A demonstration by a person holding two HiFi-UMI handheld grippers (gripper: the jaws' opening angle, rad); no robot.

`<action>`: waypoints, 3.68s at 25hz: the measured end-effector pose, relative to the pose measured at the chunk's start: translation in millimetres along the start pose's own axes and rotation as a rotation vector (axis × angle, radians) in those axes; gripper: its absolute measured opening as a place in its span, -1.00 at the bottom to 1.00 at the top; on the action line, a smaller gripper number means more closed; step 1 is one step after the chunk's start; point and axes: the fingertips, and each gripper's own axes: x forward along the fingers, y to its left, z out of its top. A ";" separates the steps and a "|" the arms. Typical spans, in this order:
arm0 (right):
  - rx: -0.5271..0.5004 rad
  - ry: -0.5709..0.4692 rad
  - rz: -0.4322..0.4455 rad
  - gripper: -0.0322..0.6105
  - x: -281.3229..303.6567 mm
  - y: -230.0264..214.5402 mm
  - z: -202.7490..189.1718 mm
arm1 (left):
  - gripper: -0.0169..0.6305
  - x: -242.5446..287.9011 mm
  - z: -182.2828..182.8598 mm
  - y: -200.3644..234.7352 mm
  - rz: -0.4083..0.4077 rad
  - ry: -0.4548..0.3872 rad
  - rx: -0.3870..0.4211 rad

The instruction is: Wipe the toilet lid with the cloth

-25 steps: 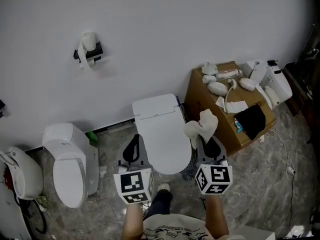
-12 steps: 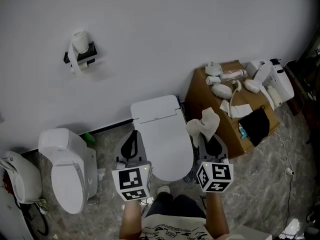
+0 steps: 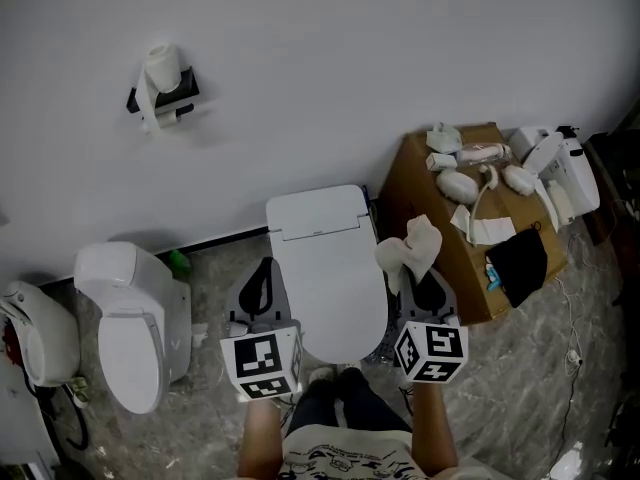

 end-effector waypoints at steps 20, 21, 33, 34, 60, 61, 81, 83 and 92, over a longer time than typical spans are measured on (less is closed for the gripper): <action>-0.051 0.178 0.081 -0.60 104.0 -40.9 -72.5 | -0.91 68.1 -54.7 -3.5 0.097 0.106 0.002; -0.051 0.187 0.085 -0.60 111.3 -43.5 -77.8 | -0.91 72.6 -58.6 -5.0 0.095 0.113 0.004; -0.095 0.324 0.141 -0.60 193.2 -51.3 -159.6 | -0.91 114.6 -123.5 -7.1 0.096 0.212 -0.001; -0.098 0.335 0.146 -0.60 198.9 -51.0 -167.3 | -0.91 117.6 -130.5 -7.4 0.096 0.223 -0.001; -0.213 0.570 0.177 -0.60 323.2 -51.2 -348.4 | -0.91 148.4 -250.2 -19.2 0.042 0.349 -0.014; -0.224 0.577 0.180 -0.60 328.1 -50.9 -353.3 | -0.91 147.7 -253.5 -18.6 0.042 0.353 -0.014; -0.363 0.798 0.268 -0.60 387.4 -64.5 -426.8 | -0.91 128.3 -305.6 -29.7 0.016 0.421 -0.032; -0.352 0.810 0.265 -0.60 386.7 -65.2 -425.9 | -0.91 127.5 -307.6 -30.6 0.018 0.428 -0.042; -0.322 0.791 0.215 -0.60 367.8 -69.8 -431.1 | -0.91 111.2 -308.9 -17.1 0.047 0.433 -0.052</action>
